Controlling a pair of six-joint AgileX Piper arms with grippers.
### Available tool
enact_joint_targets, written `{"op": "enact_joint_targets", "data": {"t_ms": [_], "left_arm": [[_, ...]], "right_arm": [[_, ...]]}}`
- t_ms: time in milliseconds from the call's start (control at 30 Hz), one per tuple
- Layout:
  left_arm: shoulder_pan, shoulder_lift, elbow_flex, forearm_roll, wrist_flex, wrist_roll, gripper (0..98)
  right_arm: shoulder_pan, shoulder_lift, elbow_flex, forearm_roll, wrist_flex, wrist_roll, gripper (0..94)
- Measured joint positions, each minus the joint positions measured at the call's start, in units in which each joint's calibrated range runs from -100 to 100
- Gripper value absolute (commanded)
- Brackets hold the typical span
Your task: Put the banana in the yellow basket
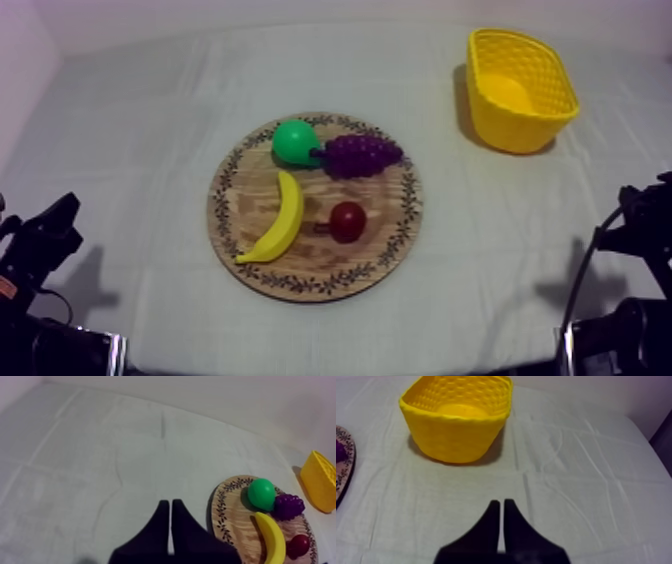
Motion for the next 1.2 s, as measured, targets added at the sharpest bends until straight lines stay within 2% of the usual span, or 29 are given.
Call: {"op": "enact_joint_targets", "data": {"t_ms": [567, 900, 1100, 1200], "left_arm": [[0.00, 0.00, 0.00, 0.00, 0.00, 0.00, 0.1], [0.00, 0.00, 0.00, 0.00, 0.00, 0.00, 0.1], [0.00, 0.00, 0.00, 0.00, 0.00, 0.00, 0.1], [0.00, 0.00, 0.00, 0.00, 0.00, 0.00, 0.1]], "right_arm": [[-0.04, 0.00, 0.00, 0.00, -0.08, -0.12, 0.5], [-1.27, 0.00, 0.00, 0.00, -0.08, -5.21, 1.1], [-2.81, 0.00, 0.00, -0.12, 0.07, -3.70, 2.9], [-3.92, 0.96, 0.00, -1.42, -0.71, -2.97, 1.6]]}}
